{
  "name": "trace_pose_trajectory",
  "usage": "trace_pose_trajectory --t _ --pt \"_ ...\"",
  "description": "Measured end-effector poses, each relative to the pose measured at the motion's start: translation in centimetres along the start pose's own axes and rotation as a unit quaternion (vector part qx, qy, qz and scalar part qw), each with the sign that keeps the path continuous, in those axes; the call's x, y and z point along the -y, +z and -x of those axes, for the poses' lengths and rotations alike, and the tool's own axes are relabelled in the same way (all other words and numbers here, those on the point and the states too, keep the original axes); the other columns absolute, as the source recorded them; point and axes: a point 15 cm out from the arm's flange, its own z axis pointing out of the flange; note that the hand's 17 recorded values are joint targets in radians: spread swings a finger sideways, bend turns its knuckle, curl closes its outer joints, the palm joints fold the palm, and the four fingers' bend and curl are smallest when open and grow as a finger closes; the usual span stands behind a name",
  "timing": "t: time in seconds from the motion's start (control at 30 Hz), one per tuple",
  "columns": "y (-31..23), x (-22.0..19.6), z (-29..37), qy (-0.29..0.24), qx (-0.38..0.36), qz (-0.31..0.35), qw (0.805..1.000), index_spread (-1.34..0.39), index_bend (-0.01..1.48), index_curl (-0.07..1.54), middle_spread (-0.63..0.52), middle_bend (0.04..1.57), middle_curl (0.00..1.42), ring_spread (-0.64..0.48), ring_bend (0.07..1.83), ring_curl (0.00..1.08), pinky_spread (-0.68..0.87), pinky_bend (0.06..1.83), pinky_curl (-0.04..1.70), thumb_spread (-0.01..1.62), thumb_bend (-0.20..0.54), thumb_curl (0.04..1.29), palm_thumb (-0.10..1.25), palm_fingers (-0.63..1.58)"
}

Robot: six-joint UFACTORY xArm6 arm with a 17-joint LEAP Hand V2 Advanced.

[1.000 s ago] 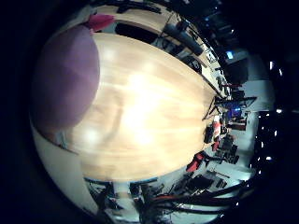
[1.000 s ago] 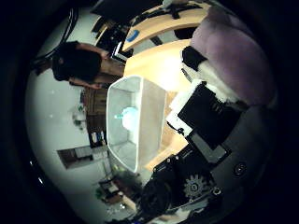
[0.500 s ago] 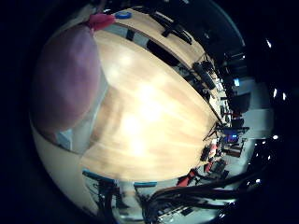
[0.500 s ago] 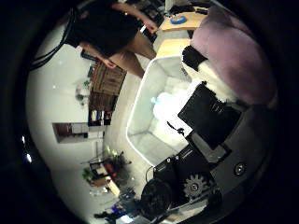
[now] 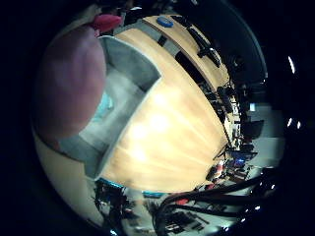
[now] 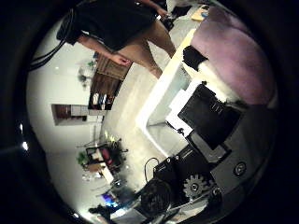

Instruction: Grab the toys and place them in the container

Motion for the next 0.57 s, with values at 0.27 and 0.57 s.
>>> trace_pose_trajectory --t 0.27,0.57 --pt "1.9 -1.7 -0.3 -0.005 0.0 0.051 0.999 -0.51 0.19 0.65 -0.17 0.32 0.58 -0.1 0.72 0.34 0.02 1.07 0.34 0.95 -0.099 0.25 0.17 0.12" --pt "2.6 -1.6 -0.4 -0.013 0.001 0.058 0.998 -0.47 0.17 0.52 -0.05 0.25 0.48 0.12 0.57 0.26 0.41 1.03 0.27 0.89 -0.038 0.25 0.02 0.1"
